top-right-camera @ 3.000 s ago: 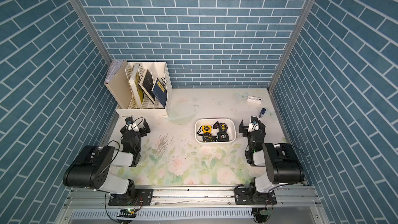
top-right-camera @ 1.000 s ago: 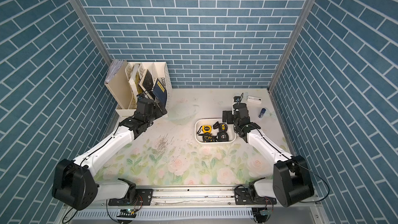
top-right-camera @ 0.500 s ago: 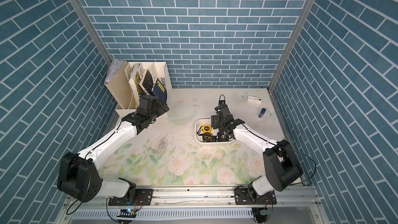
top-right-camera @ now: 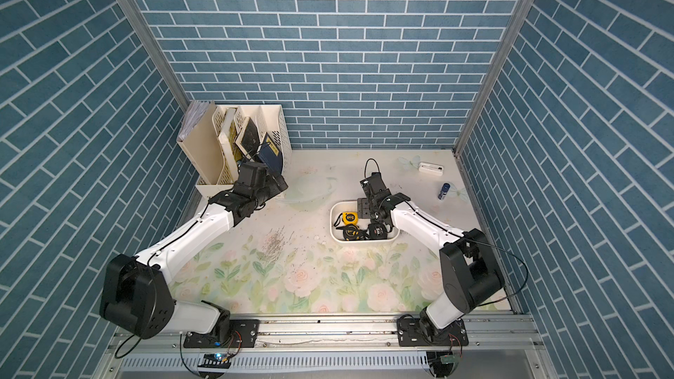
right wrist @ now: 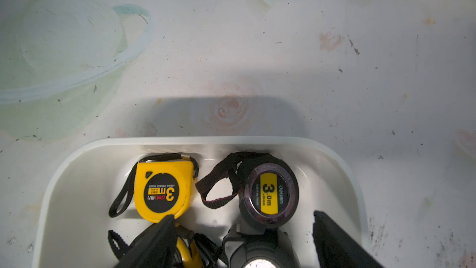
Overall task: Take the tape measure out of the storage box
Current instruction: Pick up the tape measure from the storage box.
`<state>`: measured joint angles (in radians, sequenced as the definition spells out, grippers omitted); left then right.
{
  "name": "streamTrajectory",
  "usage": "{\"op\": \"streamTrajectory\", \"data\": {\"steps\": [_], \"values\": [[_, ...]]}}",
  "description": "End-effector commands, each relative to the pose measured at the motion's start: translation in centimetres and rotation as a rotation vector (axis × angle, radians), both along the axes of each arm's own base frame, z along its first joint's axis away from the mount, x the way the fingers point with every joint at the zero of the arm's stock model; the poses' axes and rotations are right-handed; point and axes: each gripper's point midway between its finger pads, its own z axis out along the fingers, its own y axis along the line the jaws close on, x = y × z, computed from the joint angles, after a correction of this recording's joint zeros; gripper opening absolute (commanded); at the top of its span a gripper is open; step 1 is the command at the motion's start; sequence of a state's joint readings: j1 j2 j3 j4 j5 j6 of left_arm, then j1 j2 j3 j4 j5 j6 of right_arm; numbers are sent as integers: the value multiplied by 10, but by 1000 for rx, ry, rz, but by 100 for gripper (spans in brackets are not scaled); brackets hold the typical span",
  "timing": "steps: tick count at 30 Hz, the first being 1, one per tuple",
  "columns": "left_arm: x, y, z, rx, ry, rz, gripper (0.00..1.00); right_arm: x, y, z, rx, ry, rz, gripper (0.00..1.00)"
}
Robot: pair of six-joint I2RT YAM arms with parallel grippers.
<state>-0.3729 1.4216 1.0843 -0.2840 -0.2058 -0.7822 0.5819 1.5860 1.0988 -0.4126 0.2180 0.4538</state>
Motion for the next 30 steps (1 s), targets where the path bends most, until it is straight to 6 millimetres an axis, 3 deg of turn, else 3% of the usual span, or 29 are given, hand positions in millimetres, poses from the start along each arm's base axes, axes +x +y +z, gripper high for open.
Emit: {"op": "streamTrajectory", "data": {"steps": [1, 10, 30], "values": [[-2, -1, -1, 4, 16, 0, 100, -11, -5, -18, -32, 90, -26, 85], [-6, 5, 8, 7, -8, 17, 100, -12, -8, -47, -76, 151, -38, 85], [-5, 6, 8, 16, -15, 17, 100, 10, -22, -66, -81, 160, -93, 86]]}}
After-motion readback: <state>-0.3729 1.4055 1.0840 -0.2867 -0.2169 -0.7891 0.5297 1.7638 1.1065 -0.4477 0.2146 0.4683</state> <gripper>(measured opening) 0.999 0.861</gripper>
